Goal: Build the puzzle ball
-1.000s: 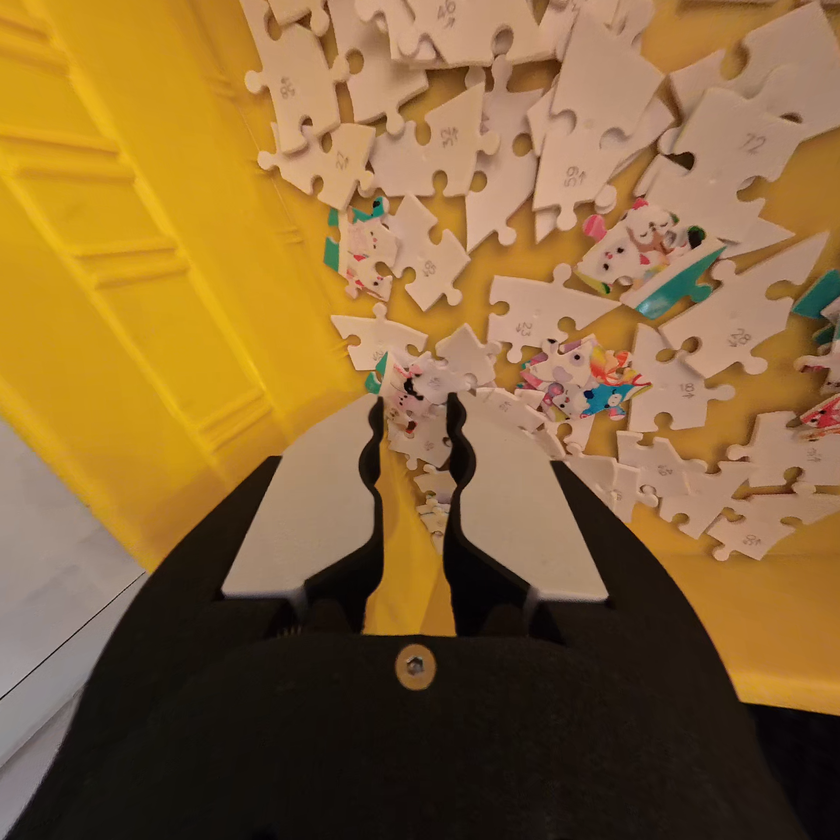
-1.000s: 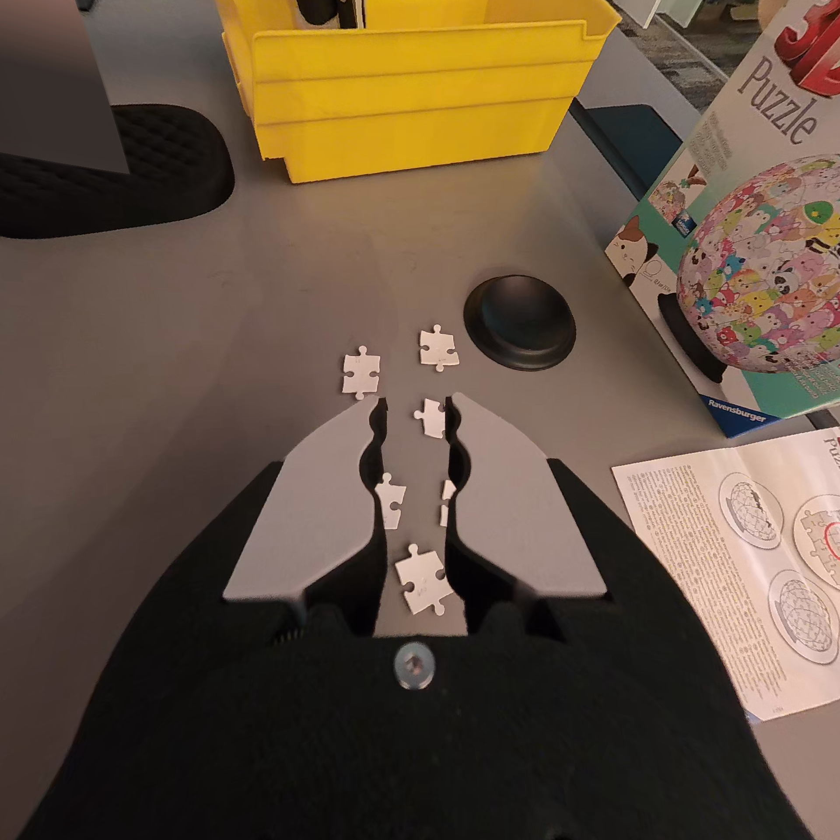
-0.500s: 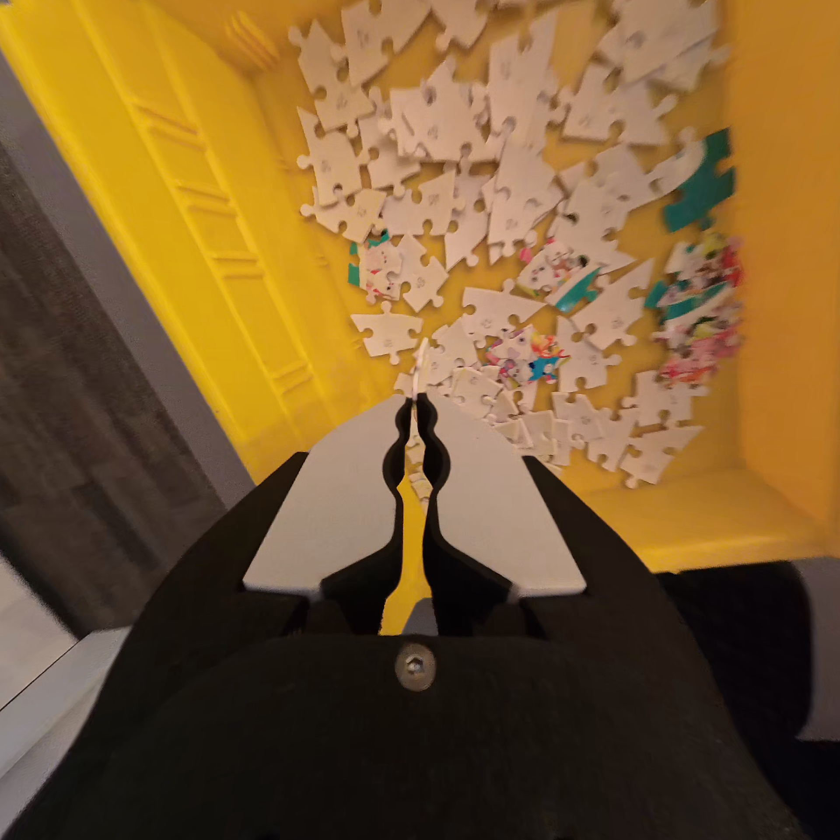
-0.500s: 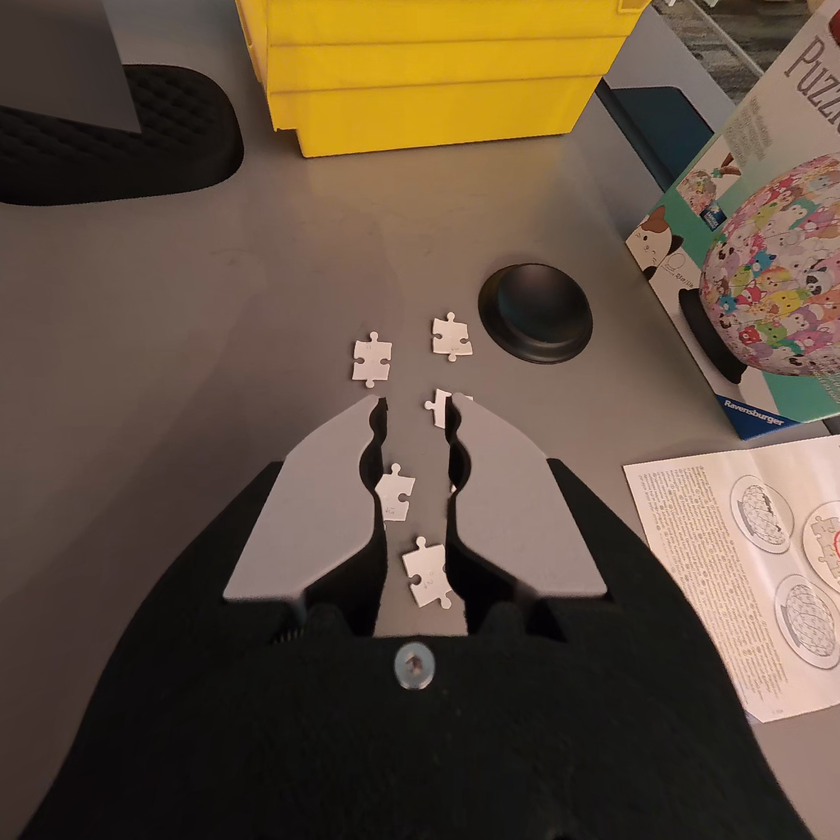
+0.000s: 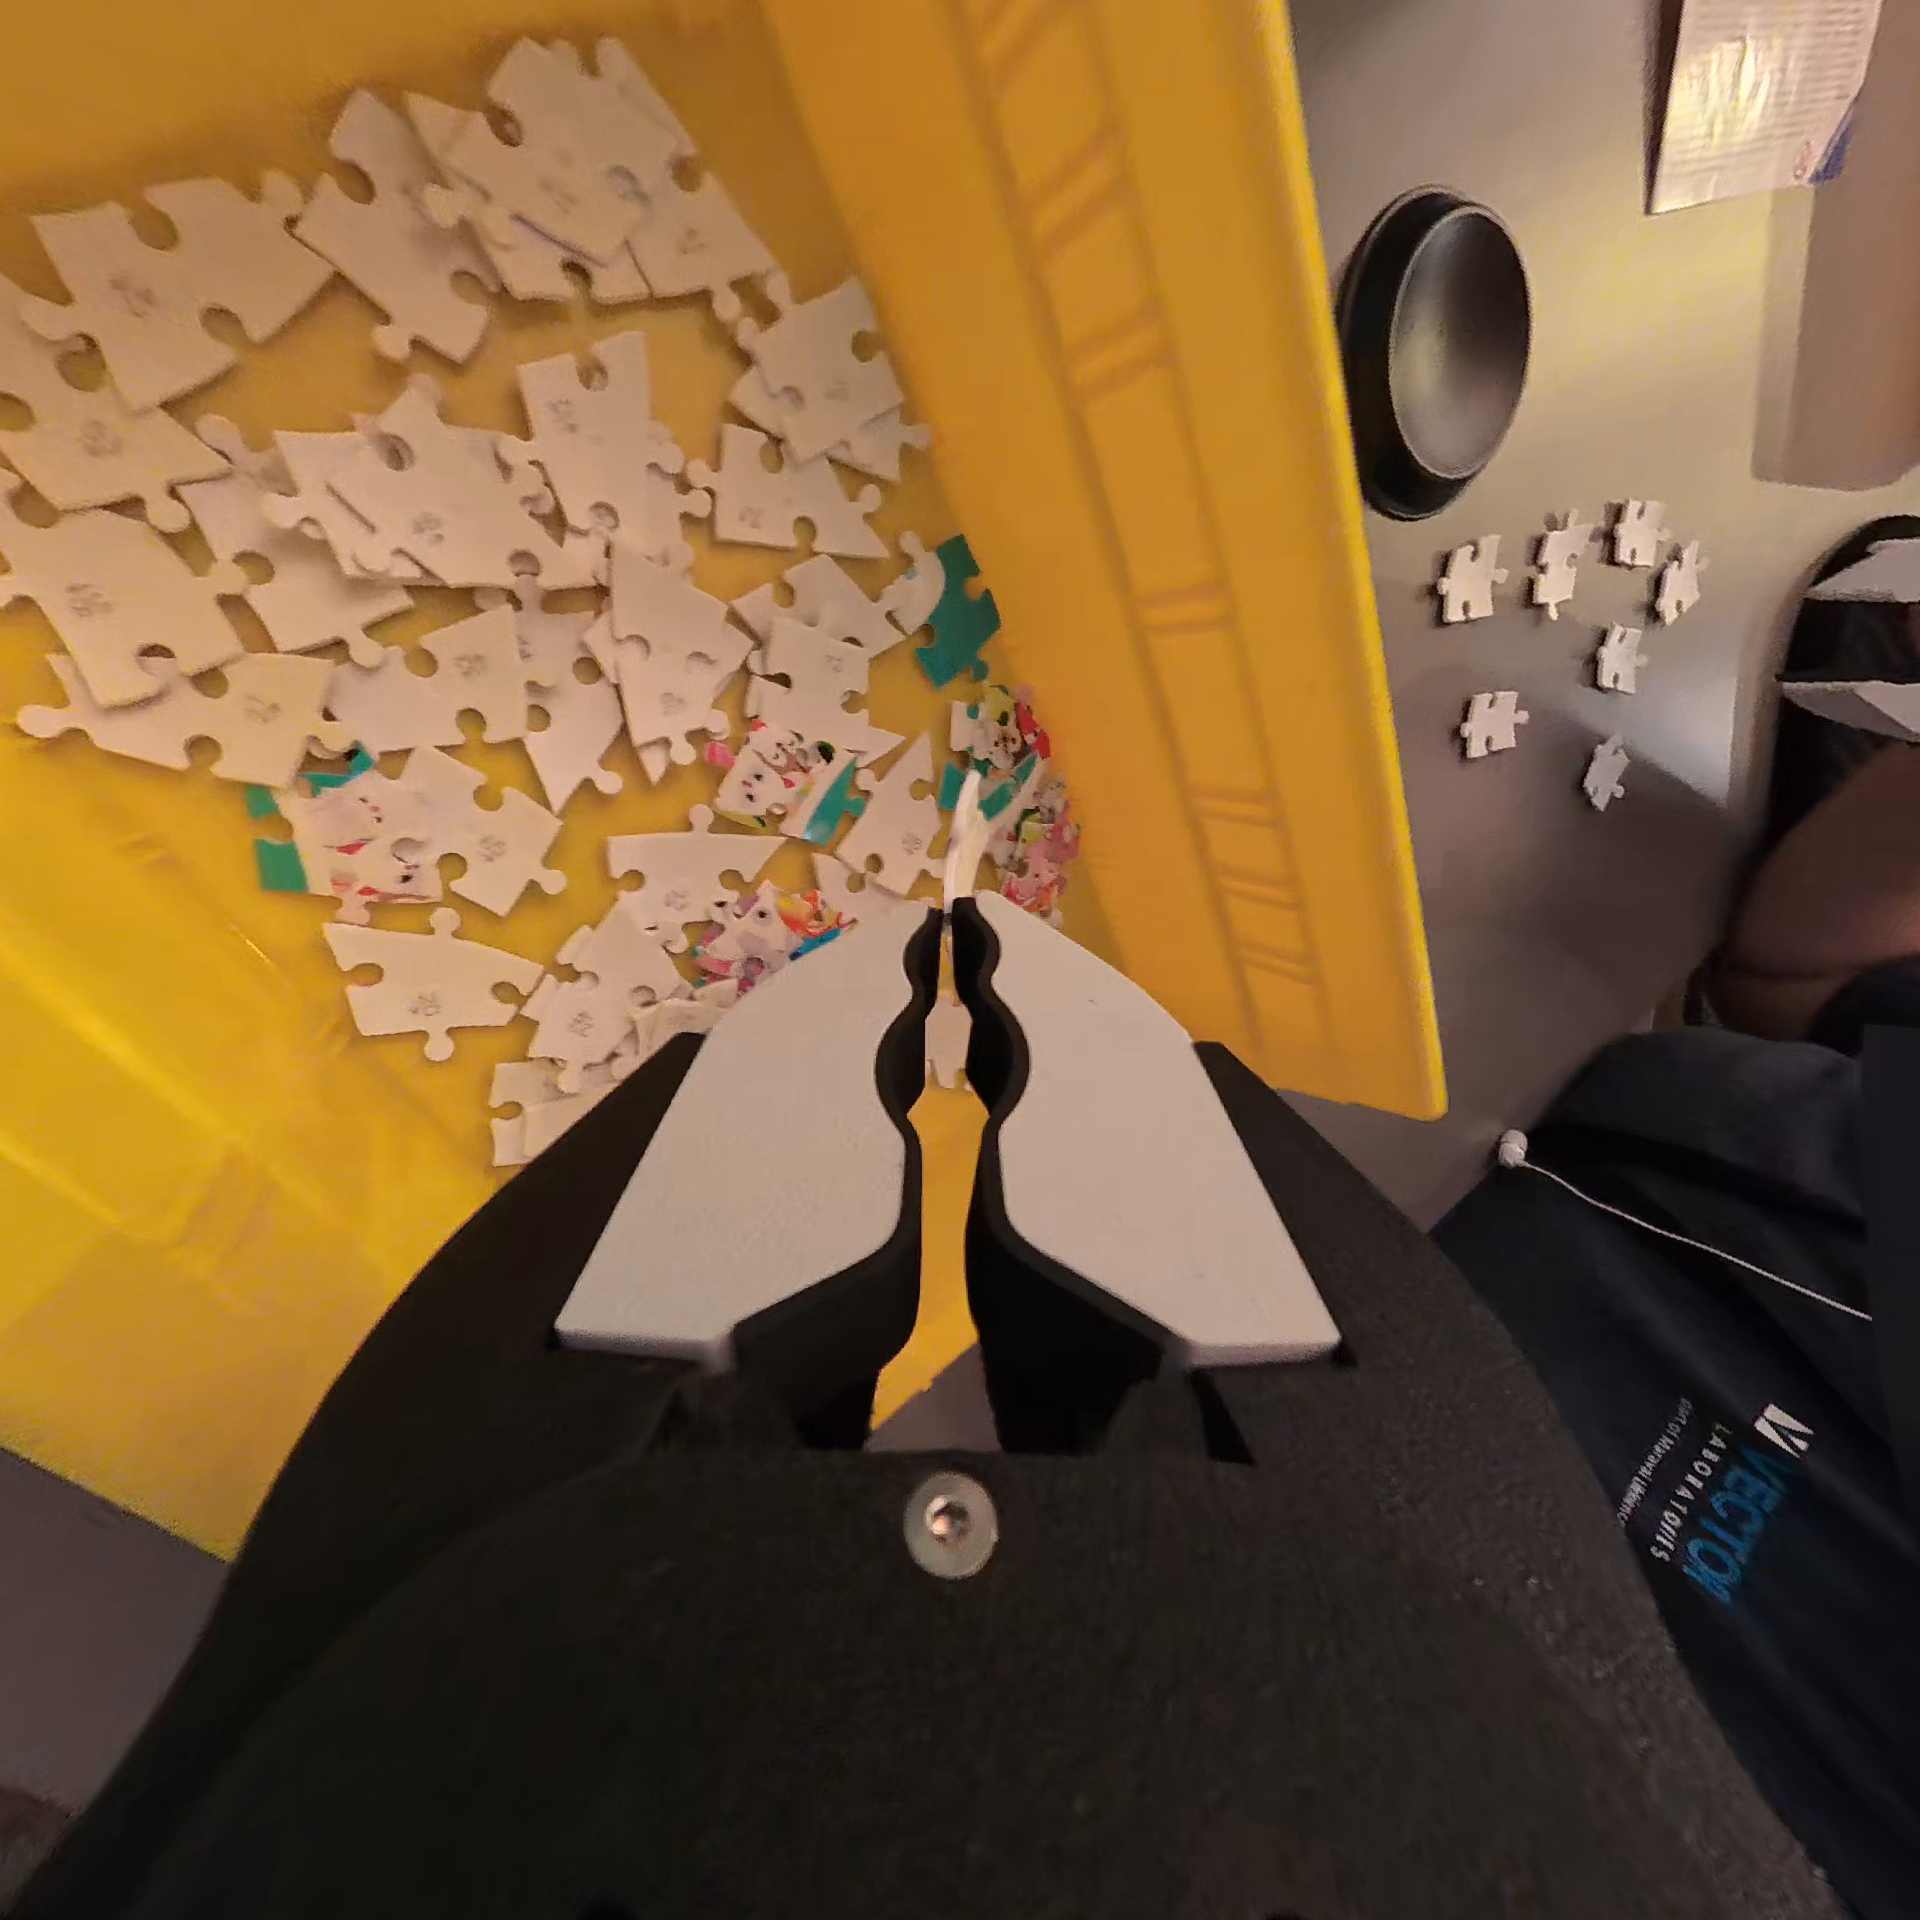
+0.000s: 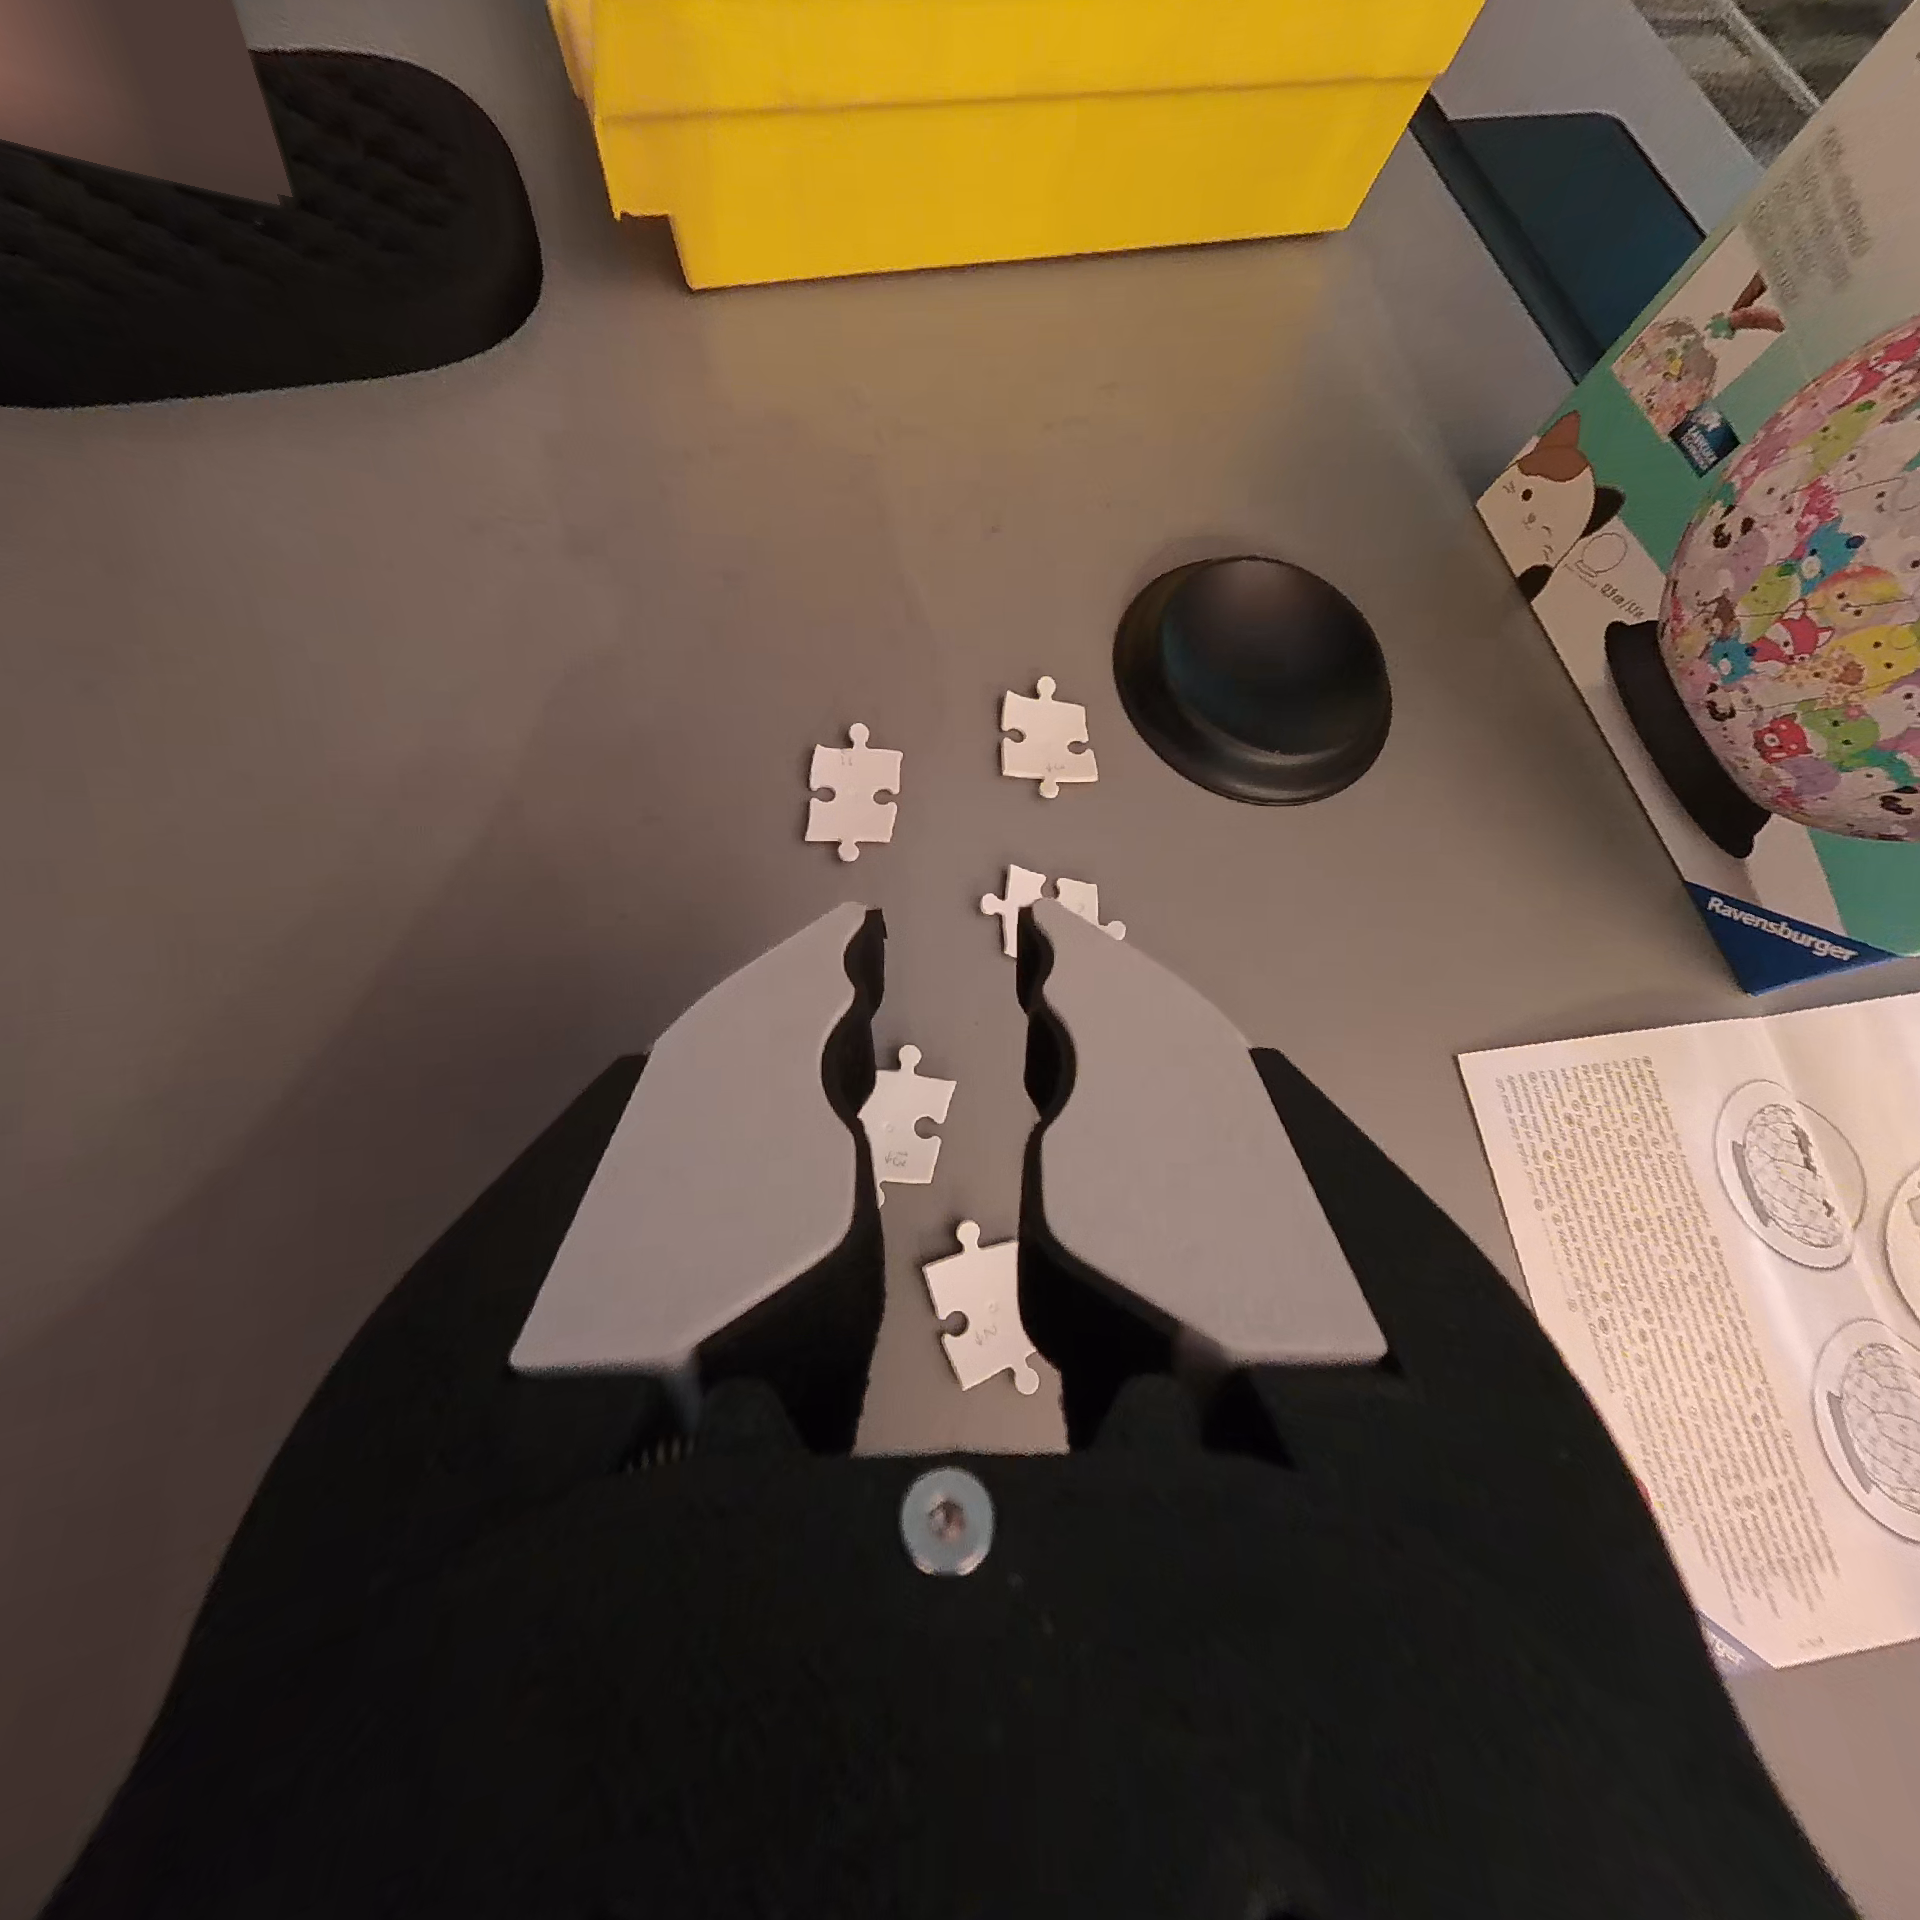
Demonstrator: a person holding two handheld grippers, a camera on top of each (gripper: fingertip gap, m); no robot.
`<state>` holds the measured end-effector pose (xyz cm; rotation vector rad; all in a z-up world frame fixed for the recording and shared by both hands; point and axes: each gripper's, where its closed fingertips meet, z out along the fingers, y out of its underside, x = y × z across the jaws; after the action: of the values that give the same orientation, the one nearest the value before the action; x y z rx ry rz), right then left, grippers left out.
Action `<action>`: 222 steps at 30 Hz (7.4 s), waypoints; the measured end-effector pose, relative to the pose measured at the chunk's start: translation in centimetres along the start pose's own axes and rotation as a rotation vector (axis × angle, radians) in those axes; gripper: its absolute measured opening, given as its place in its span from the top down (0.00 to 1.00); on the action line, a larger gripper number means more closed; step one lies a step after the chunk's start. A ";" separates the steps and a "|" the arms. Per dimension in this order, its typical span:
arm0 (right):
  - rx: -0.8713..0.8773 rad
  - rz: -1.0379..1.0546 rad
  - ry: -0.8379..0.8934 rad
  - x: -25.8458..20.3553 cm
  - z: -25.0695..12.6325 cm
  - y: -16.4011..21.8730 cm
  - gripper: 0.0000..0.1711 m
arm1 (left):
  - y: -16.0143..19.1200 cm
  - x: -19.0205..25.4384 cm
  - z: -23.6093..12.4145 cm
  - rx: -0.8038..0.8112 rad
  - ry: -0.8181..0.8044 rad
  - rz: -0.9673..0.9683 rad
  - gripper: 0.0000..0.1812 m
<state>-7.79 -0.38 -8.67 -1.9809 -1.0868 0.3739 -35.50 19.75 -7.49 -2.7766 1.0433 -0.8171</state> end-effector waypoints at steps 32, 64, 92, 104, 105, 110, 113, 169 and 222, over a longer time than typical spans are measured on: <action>0.122 0.032 -0.045 -1.3 1.5 -1.9 0.85 | -5.8 19.9 -6.6 0.752 0.407 0.364 0.99; 0.631 0.447 -0.342 1.1 -3.0 -17.8 0.98 | -2.2 28.6 -1.0 0.618 0.658 0.430 0.99; 0.635 0.825 -0.670 -0.3 0.7 -16.3 0.98 | -1.6 26.1 -0.1 0.418 0.593 0.450 0.99; 0.635 0.881 -0.729 -0.4 1.6 -16.0 0.98 | -1.4 25.4 0.5 0.371 0.571 0.447 0.99; 0.632 0.879 -0.727 -0.4 1.6 -15.9 0.98 | -1.4 25.4 0.5 0.368 0.572 0.445 0.99; 0.622 0.870 -0.715 -0.3 1.7 -15.8 0.98 | -1.4 25.3 0.7 0.363 0.567 0.447 0.99; 0.610 0.857 -0.694 -0.2 1.8 -15.6 0.98 | -1.5 25.2 0.9 0.358 0.560 0.446 0.99; 0.158 0.401 -0.109 4.6 -4.5 4.1 0.90 | -3.5 14.7 -13.6 0.923 -0.028 0.635 0.96; 0.127 0.418 -0.116 4.7 -4.2 5.2 0.90 | 4.1 -5.2 4.7 -0.295 -0.426 0.517 0.78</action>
<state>0.34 -0.25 -9.63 -2.0842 -0.6902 0.7672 -38.80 19.30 -14.89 -2.5048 1.7677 -0.0093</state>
